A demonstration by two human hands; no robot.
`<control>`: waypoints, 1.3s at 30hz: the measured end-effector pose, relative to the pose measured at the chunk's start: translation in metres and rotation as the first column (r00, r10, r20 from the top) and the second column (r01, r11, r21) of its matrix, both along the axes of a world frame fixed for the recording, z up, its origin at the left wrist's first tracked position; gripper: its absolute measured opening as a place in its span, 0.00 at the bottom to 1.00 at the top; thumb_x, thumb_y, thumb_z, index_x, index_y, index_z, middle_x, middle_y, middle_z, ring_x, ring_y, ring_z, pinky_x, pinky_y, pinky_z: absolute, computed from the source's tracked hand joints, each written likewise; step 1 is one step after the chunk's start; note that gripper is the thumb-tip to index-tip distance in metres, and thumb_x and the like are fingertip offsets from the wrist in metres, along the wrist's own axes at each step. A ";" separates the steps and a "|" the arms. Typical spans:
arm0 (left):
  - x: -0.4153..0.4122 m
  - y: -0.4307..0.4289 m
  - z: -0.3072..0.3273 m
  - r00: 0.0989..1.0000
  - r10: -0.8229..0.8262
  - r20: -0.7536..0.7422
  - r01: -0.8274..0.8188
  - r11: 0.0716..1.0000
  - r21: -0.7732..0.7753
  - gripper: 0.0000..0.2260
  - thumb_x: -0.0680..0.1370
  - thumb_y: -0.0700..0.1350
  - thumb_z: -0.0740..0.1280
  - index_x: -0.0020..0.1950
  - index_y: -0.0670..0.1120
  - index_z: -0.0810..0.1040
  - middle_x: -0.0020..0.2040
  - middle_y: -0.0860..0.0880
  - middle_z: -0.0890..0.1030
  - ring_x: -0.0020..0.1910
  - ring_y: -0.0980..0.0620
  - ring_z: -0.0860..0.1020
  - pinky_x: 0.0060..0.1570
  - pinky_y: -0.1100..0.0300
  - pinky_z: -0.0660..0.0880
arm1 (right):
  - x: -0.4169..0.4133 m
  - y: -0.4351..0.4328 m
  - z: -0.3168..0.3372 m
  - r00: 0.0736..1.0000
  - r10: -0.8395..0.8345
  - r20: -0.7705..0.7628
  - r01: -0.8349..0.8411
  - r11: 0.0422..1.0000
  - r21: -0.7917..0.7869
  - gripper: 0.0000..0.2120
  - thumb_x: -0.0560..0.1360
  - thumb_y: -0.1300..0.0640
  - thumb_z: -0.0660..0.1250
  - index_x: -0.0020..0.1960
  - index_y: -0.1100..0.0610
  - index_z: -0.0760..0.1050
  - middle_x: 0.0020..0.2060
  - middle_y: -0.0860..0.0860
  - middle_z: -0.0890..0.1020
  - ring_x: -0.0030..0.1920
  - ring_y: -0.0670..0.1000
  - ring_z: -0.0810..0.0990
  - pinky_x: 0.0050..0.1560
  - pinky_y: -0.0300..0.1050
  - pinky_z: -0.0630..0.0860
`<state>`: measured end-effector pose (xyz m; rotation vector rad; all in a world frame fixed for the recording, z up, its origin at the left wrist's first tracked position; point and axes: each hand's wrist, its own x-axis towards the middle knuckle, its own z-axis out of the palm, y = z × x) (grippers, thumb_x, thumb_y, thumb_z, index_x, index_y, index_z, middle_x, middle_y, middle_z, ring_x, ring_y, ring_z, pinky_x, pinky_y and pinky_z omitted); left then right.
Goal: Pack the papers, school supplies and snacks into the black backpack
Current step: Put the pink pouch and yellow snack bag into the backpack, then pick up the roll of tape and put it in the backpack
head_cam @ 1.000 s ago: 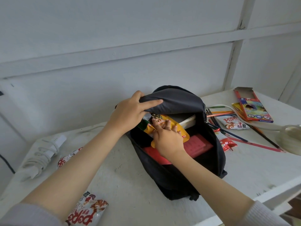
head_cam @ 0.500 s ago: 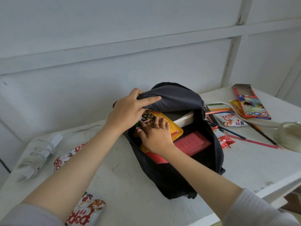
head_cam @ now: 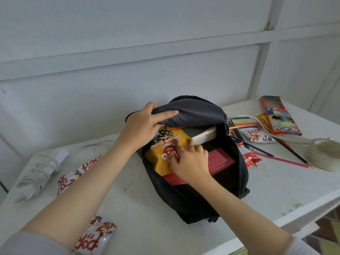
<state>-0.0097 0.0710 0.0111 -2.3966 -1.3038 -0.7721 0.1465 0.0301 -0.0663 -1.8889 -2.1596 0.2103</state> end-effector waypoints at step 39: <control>0.110 0.021 -0.056 0.991 -0.062 -0.115 0.066 0.997 0.036 0.21 0.71 0.46 0.70 0.64 0.51 0.75 0.59 0.44 0.78 0.57 0.43 0.76 0.56 0.47 0.71 | 0.302 -0.018 -0.026 0.643 -0.748 -0.165 0.765 0.619 0.175 0.16 0.74 0.67 0.61 0.61 0.63 0.71 0.65 0.67 0.66 0.59 0.68 0.68 0.62 0.59 0.65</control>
